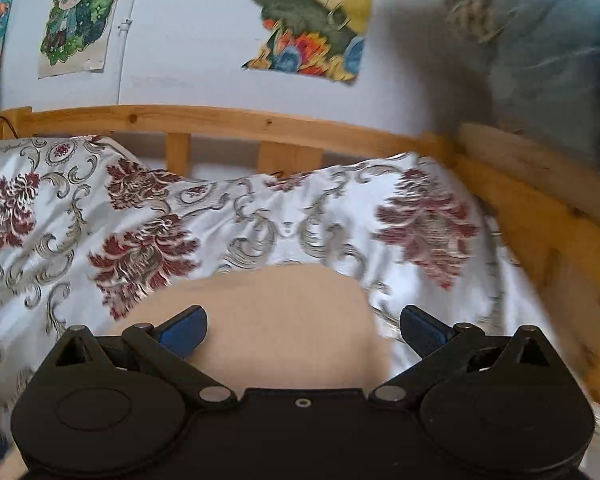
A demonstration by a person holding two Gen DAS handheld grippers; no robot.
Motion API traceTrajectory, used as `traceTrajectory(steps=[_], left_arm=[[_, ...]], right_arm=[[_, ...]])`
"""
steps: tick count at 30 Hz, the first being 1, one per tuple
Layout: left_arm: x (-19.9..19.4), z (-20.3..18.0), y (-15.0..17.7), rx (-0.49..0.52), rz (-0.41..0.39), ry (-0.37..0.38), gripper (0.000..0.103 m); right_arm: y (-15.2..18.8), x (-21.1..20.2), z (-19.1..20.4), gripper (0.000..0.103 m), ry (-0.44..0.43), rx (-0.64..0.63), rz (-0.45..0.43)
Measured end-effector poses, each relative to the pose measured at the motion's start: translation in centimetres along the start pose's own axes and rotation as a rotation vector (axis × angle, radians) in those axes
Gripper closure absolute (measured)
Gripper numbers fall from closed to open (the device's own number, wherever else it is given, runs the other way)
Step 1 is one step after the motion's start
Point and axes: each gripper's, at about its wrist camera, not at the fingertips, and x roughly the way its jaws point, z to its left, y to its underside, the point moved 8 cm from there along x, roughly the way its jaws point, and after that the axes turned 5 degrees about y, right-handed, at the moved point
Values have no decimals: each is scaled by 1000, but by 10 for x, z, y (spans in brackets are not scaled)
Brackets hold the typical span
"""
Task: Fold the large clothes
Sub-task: 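Press the folded tan jacket flat with both open tools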
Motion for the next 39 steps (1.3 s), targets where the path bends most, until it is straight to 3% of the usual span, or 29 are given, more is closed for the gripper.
traceTrajectory(steps=[2, 8, 12, 18, 21, 24, 27, 31, 33, 37, 39], left_arm=[[0, 1, 0, 0, 2, 0, 0], [3, 3, 2, -5, 18, 4, 0], [2, 3, 2, -5, 21, -2, 0], [0, 5, 3, -8, 22, -4, 0], [1, 6, 4, -24, 19, 3, 0], [2, 6, 5, -27, 18, -3, 0], [2, 5, 5, -16, 11, -12, 0], [-3, 1, 3, 4, -5, -33, 1], [-12, -4, -3, 33, -51, -50, 1], [-32, -9, -21, 20, -222, -34, 1], [-30, -3, -30, -15, -240, -69, 1]], right_arm=[[9, 17, 6, 1, 9, -21, 53], [49, 32, 4, 1, 17, 39, 24], [53, 33, 4, 1, 30, 53, 36], [46, -9, -17, 1, -51, 150, 123], [59, -35, -18, 1, -65, 61, 129], [93, -36, -17, 1, 69, -153, 163], [114, -35, -25, 1, 71, -109, 116], [115, -30, -26, 1, 66, -90, 129], [116, -30, -28, 1, 64, -71, 119], [116, -29, -28, 1, 63, -61, 121], [115, -29, -29, 1, 62, -60, 121]])
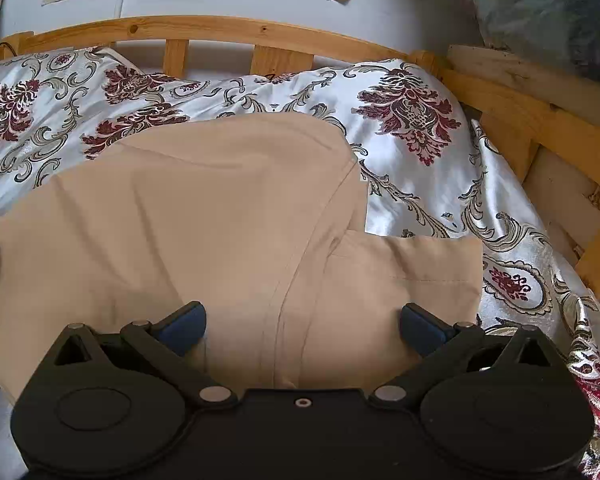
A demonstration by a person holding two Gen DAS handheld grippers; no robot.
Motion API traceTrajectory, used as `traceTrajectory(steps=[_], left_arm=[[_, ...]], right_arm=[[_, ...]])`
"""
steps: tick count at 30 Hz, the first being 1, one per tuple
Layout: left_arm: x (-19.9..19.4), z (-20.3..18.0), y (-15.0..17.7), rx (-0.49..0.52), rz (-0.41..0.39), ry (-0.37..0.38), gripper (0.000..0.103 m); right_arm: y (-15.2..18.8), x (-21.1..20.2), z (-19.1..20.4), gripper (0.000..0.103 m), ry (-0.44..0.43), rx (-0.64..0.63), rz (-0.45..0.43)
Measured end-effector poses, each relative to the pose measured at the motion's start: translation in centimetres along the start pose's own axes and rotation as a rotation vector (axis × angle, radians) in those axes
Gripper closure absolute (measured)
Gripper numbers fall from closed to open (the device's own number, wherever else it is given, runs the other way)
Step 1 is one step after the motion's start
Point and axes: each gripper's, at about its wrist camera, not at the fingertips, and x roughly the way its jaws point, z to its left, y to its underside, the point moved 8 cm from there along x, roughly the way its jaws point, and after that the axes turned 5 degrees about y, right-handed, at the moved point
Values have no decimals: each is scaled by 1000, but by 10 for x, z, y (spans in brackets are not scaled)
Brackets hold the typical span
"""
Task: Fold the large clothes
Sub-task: 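Press the folded tan jacket flat with both open tools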
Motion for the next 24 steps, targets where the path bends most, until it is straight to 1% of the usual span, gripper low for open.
traceTrajectory(steps=[1, 2, 3, 6, 7, 9, 13, 15, 17, 18, 20, 22, 24], left_arm=[[5, 4, -2, -9, 10, -22, 0], [11, 9, -2, -21, 17, -26, 0], [15, 13, -2, -43, 15, 2, 0], [24, 25, 4, -160, 52, 54, 0], [26, 27, 5, -171, 57, 59, 0], [26, 30, 9, -140, 54, 58, 0], [26, 26, 12, -47, 30, 13, 0], [26, 24, 14, -22, 26, -4, 0], [26, 23, 15, -12, 34, -17, 0], [25, 22, 15, -8, 35, -20, 0], [24, 21, 15, 8, 30, -25, 0], [24, 22, 17, 0, 27, -21, 0], [26, 24, 18, -21, 31, -12, 0]], right_arm=[[0, 0, 0, 1, 0, 1, 0], [0, 0, 0, 1, -1, 2, -1], [0, 0, 0, 1, -1, 2, 0], [0, 0, -1, 1, 0, 3, 1], [0, 0, -1, 1, 0, 3, 1], [0, 0, 0, 1, 0, 3, 1], [0, 0, 0, 1, 1, 1, 1], [0, -1, 0, 1, 2, 3, 7], [-4, -9, -3, 1, 28, 27, 17], [-8, -17, -6, 1, 42, 53, -2], [-18, -38, -13, 1, 52, 119, -75], [-22, -52, -23, 1, 92, 168, -122], [-20, -54, -31, 1, 142, 177, -114]])
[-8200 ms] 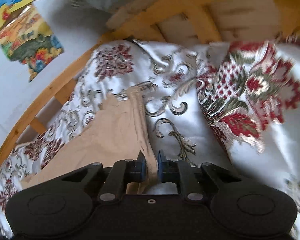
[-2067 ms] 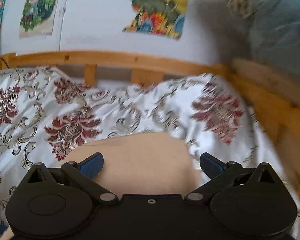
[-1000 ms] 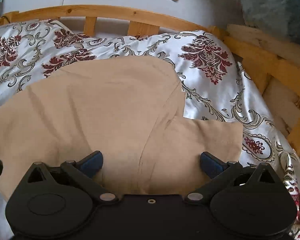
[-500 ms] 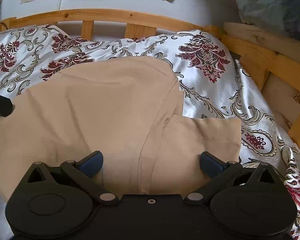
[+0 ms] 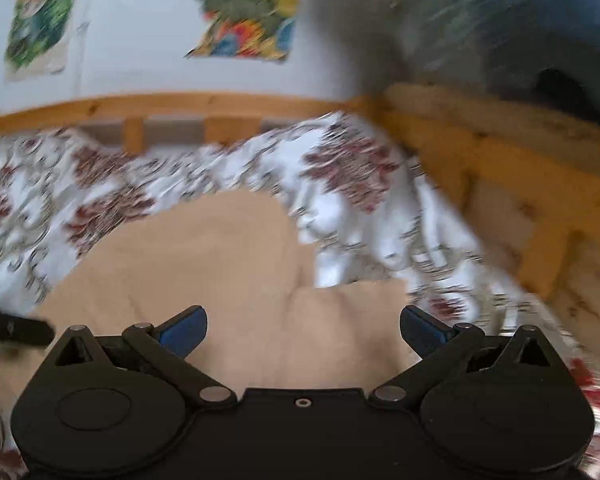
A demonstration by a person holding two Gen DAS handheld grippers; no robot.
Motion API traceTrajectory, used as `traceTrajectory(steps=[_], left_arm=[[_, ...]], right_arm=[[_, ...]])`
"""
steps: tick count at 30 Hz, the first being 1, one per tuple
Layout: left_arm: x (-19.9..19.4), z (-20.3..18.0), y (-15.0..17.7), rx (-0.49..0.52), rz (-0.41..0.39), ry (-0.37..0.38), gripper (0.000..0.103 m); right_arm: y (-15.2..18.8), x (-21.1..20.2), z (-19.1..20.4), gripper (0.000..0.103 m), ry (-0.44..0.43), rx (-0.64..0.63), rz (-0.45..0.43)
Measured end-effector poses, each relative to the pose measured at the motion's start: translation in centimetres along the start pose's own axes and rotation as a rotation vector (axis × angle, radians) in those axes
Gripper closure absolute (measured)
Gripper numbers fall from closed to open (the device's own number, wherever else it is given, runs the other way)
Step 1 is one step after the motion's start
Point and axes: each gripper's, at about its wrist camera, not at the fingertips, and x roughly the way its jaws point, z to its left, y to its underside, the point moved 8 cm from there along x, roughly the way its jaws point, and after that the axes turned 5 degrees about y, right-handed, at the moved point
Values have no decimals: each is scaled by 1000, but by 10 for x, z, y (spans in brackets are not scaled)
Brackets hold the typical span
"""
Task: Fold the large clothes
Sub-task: 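Press the folded tan jacket flat with both open tools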
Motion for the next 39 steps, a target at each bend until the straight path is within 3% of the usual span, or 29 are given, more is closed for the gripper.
traceTrajectory(steps=[3, 6, 9, 15, 29, 33, 39], left_arm=[[1, 1, 1, -16, 2, 3, 0], [2, 1, 1, -27, 1, 3, 0], [3, 3, 2, -41, 3, 8, 0], [3, 3, 3, -41, -1, 6, 0], [4, -1, 5, 1, -31, -13, 0], [5, -2, 6, 6, -33, -16, 0], [4, -2, 6, 9, -34, -17, 0]], right_arm=[[11, 19, -14, 1, 37, 26, 95], [22, 41, -28, 8, -67, 220, 202], [22, 46, -30, 8, -103, 312, 212], [23, 47, -16, 7, -68, 182, 210], [22, 51, -15, 1, -80, 181, 211], [23, 51, -10, 7, -57, 113, 205], [23, 51, -9, 21, -78, 121, 208]])
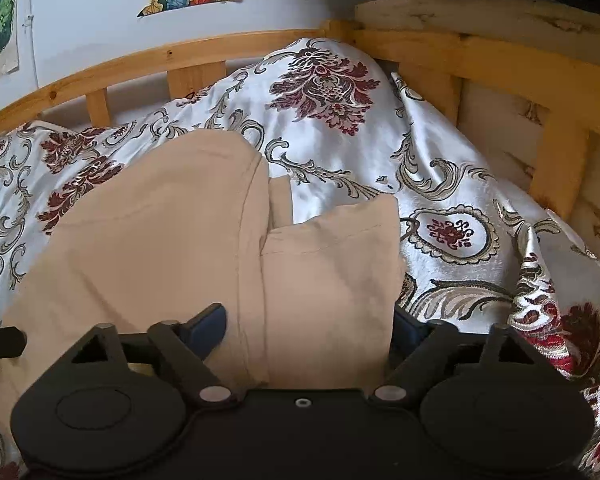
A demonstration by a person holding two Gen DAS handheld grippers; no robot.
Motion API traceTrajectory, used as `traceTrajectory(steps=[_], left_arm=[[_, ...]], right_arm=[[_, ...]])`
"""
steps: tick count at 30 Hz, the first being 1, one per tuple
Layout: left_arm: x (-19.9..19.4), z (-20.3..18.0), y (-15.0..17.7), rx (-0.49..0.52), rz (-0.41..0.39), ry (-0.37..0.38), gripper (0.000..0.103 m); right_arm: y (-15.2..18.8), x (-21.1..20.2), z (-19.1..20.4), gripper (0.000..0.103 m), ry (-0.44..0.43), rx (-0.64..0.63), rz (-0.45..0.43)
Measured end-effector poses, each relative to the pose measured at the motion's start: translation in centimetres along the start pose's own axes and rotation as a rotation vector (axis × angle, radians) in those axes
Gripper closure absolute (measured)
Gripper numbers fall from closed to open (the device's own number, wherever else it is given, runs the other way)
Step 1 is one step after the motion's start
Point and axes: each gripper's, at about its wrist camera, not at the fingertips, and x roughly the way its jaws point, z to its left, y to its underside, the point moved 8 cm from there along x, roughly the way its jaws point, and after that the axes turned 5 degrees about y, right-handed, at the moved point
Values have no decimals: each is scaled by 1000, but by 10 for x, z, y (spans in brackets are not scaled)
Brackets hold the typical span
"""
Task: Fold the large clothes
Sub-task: 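Press the folded tan jacket flat with both open tools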
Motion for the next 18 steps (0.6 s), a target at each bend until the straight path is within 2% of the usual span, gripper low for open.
traceTrajectory(steps=[6, 9, 12, 14, 16, 18], left_arm=[[0, 1, 0, 18, -2, 5, 0], [2, 1, -3, 20, 30, 19, 0], [7, 1, -15, 33, 88, 65, 0], [11, -1, -23, 91, 97, 88, 0], [22, -6, -28, 154, 141, 145, 0], [33, -9, -31, 168, 194, 201, 0]], right_arm=[[0, 0, 2, 21, -2, 3, 0], [1, 0, 2, 21, -2, 3, 0], [0, 0, 2, 21, -4, 5, -2], [1, 0, 2, 21, -4, 5, -4], [1, 0, 2, 21, -5, 5, -5], [1, 0, 2, 20, -7, 9, -7]])
